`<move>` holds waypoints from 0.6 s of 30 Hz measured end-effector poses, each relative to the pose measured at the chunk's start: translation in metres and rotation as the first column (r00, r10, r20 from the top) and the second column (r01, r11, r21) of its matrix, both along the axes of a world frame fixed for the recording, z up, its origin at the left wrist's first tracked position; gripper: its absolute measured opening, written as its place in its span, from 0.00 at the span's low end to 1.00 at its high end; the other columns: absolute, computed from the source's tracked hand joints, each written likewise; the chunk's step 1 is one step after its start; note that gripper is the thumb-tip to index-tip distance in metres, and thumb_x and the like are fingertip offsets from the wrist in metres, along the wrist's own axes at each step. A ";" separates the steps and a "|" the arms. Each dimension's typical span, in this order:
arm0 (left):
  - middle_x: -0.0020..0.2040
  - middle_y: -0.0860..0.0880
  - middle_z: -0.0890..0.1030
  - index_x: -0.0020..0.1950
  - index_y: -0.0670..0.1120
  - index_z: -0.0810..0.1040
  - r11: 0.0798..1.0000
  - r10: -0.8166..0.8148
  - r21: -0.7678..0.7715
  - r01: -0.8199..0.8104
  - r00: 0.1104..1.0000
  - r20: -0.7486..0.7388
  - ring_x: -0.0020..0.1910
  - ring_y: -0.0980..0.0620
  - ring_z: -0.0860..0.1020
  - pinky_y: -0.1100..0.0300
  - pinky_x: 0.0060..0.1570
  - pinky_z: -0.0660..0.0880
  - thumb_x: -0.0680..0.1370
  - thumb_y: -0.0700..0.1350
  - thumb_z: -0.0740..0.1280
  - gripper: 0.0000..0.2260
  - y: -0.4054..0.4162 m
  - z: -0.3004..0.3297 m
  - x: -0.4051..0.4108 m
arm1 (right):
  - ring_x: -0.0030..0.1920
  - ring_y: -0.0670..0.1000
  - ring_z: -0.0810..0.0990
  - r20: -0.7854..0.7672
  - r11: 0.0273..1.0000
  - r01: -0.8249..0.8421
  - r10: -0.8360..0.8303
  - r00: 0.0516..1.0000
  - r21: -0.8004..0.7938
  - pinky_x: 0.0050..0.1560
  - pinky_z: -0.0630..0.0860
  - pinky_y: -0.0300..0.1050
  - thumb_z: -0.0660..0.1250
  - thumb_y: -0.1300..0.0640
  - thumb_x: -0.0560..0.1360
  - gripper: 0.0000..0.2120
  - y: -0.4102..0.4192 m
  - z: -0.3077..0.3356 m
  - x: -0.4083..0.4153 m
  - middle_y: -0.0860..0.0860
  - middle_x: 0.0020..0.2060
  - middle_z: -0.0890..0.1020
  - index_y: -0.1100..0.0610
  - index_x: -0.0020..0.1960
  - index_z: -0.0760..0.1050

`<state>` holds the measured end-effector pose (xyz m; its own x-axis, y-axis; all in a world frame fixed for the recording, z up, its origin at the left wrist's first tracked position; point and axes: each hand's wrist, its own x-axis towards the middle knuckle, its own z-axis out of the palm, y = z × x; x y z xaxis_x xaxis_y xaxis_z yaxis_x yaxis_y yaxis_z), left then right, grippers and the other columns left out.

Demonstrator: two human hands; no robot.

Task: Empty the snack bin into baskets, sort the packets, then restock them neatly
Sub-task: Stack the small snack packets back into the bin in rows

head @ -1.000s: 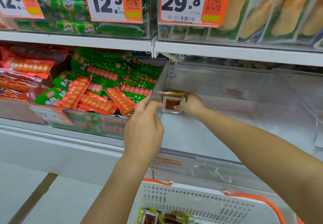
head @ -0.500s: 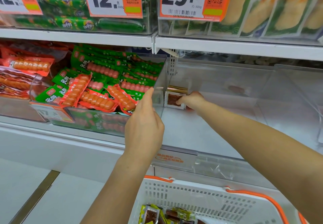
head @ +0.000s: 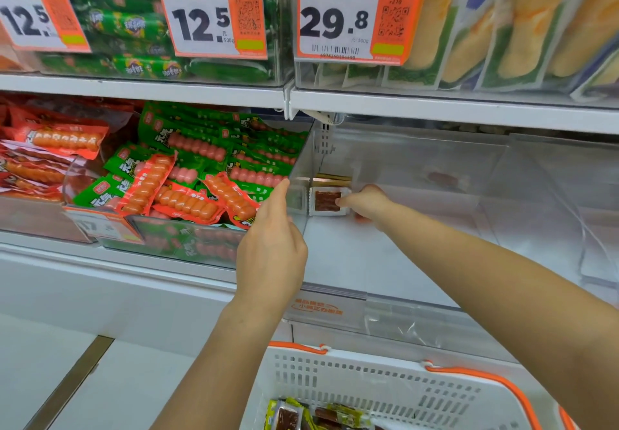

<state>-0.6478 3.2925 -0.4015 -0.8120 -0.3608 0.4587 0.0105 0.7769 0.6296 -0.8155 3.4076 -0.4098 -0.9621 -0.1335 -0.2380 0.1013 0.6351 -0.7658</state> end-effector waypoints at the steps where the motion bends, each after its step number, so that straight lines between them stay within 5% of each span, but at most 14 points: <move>1: 0.74 0.51 0.66 0.76 0.49 0.60 1.000 -0.009 -0.004 0.010 1.000 0.010 0.67 0.50 0.70 0.59 0.59 0.68 0.81 0.39 0.57 0.24 0.000 0.001 0.000 | 0.48 0.54 0.75 0.004 1.000 -0.011 0.011 1.000 0.013 0.53 0.75 0.49 0.68 0.53 0.76 0.17 0.004 0.003 0.003 0.57 0.47 0.75 0.63 0.58 0.72; 6: 0.76 0.50 0.61 0.77 0.48 0.55 0.995 -0.084 -0.036 0.090 0.987 0.136 0.72 0.50 0.64 0.57 0.65 0.65 0.80 0.47 0.61 0.27 -0.007 0.007 0.003 | 0.55 0.56 0.77 -0.132 0.997 -0.072 0.076 0.988 0.035 0.58 0.76 0.51 0.68 0.50 0.75 0.22 0.035 0.034 0.041 0.55 0.56 0.78 0.59 0.65 0.71; 11: 0.74 0.45 0.64 0.76 0.44 0.58 0.989 -0.091 0.124 0.084 0.995 0.048 0.72 0.48 0.62 0.59 0.68 0.58 0.79 0.44 0.65 0.28 0.004 0.022 0.030 | 0.46 0.49 0.79 -0.357 0.957 -0.264 0.206 0.911 -0.122 0.49 0.77 0.46 0.67 0.56 0.76 0.07 0.077 0.066 0.123 0.46 0.47 0.80 0.50 0.54 0.76; 15: 0.63 0.50 0.73 0.70 0.47 0.68 0.977 -0.077 0.191 0.096 0.992 -0.105 0.61 0.51 0.73 0.61 0.60 0.68 0.76 0.43 0.63 0.21 0.021 -0.005 0.094 | 0.33 0.46 0.81 -0.402 0.890 -0.368 0.244 0.883 -0.269 0.41 0.77 0.42 0.65 0.64 0.76 0.12 0.115 0.052 0.206 0.49 0.39 0.82 0.46 0.45 0.76; 18: 0.55 0.56 0.78 0.60 0.54 0.73 0.908 -0.216 0.378 0.183 0.975 0.046 0.49 0.64 0.76 0.74 0.45 0.70 0.77 0.44 0.64 0.12 0.038 -0.055 0.141 | 0.35 0.49 0.81 -0.306 0.892 -0.413 0.346 0.887 -0.186 0.43 0.77 0.43 0.65 0.56 0.74 0.07 0.141 -0.008 0.246 0.54 0.39 0.83 0.42 0.45 0.76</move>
<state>-0.5063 3.3301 -0.4562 -0.9147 -0.3169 0.2507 0.0750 0.4764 0.8760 -0.5693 3.5481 -0.4180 -0.8476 -0.5216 0.0974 -0.3319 0.3780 -0.8643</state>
